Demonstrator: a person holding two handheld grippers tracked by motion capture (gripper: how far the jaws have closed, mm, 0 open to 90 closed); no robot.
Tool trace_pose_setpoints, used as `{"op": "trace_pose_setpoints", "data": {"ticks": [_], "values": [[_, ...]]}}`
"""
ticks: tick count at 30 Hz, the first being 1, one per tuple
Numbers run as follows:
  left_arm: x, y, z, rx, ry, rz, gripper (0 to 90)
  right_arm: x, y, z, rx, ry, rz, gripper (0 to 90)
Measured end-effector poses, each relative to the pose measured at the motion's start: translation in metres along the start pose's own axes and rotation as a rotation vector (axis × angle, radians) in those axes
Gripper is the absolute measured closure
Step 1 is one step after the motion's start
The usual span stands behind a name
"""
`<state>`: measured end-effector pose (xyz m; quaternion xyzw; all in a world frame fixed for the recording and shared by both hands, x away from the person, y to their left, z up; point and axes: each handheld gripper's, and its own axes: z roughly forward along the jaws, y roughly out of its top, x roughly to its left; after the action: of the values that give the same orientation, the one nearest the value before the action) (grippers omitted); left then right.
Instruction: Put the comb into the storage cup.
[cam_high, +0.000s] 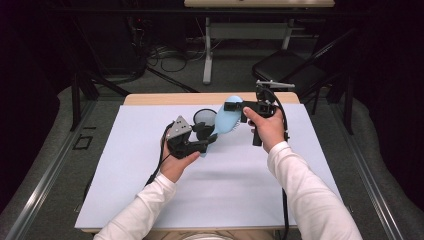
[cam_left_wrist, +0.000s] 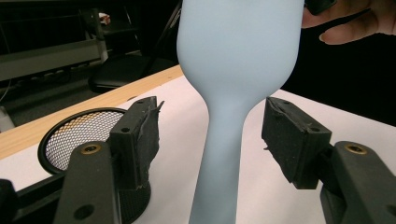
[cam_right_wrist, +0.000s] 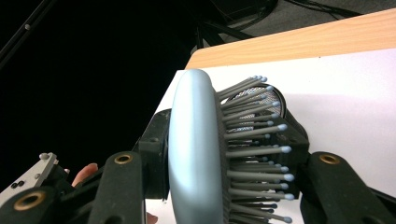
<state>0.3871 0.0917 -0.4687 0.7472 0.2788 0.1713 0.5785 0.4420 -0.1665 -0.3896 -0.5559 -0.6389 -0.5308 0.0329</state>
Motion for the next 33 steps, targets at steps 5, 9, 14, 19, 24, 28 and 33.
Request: {"op": "trace_pose_setpoints", "data": {"ticks": [5,9,14,19,24,28,33], "values": [[0.001,0.0,-0.001,0.01,0.012,-0.002,37.1,0.0,0.0,0.0,0.002,-0.001,0.0,50.0],[0.003,0.001,-0.002,0.009,0.021,-0.003,37.1,0.0,0.0,0.0,0.001,-0.002,-0.002,49.9],[0.006,0.003,-0.005,-0.004,0.037,0.004,37.5,0.0,0.0,0.0,-0.002,-0.004,-0.003,49.9],[0.008,0.003,-0.007,0.002,0.061,0.005,37.4,0.0,0.0,0.0,-0.004,-0.008,-0.003,49.9],[0.01,0.002,-0.007,0.013,0.058,-0.012,37.3,0.0,0.0,0.0,-0.002,-0.009,-0.003,49.9],[0.012,0.001,-0.006,0.024,0.06,-0.019,36.5,0.001,0.0,0.0,-0.003,-0.005,-0.005,49.9],[0.014,0.001,-0.006,0.033,0.064,-0.032,35.4,0.001,0.0,0.0,-0.005,-0.007,-0.006,49.8]]}}
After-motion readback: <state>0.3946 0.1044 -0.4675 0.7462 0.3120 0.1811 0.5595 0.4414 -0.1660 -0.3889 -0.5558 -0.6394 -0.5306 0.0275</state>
